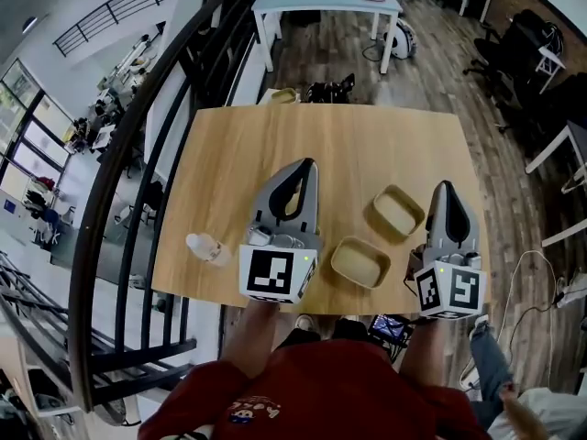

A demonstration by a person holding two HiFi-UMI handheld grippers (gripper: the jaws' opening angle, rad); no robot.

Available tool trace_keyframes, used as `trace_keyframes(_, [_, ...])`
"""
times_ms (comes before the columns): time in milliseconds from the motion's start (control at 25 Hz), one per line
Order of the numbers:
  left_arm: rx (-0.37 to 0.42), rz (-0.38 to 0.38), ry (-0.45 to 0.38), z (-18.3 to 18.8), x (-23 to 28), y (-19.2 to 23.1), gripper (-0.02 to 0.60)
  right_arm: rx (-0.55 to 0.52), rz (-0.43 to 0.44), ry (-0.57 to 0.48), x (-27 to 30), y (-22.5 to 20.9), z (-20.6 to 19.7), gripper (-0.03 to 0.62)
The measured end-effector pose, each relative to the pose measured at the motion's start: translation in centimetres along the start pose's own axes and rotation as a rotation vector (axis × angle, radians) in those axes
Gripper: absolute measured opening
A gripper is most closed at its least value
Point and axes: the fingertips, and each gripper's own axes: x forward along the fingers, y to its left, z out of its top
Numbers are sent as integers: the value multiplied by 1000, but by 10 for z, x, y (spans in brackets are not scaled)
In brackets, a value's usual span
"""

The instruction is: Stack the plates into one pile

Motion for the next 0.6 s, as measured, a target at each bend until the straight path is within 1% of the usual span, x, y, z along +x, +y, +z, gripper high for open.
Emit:
trace_keyframes(160, [-3,-9,28,-6,11,-11,6,9,-8,0,1,-14,-2,9])
trace_keyframes(320, [11,-27,49,-20,19,-24,6,35,-14,16,1,-26,-14,9])
trace_keyframes(480, [-7,-39,91,-36,24,-32,6,49,-13,42,0,-31,-23,9])
trace_keyframes(600, [-22,-64,134,-49,27,-38,6,69,-7,76,2,-33,-30,9])
